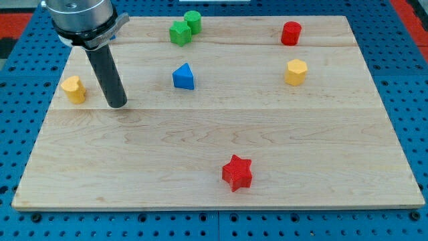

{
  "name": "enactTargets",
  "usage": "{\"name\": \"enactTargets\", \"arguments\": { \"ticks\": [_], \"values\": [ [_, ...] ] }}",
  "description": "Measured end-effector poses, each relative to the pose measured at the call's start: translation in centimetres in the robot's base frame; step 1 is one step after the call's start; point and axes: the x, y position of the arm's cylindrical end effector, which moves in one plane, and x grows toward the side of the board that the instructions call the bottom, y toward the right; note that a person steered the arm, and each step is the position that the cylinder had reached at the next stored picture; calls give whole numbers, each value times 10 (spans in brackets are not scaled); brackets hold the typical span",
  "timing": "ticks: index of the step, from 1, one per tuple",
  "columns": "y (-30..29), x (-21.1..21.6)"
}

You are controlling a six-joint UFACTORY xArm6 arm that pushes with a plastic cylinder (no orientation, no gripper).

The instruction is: Place the arm on the left side of the blue triangle

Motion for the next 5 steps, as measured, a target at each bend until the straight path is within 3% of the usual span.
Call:
{"name": "enactTargets", "arguments": {
  "ticks": [3, 5],
  "values": [
    [-16, -13],
    [17, -60]
  ]
}}
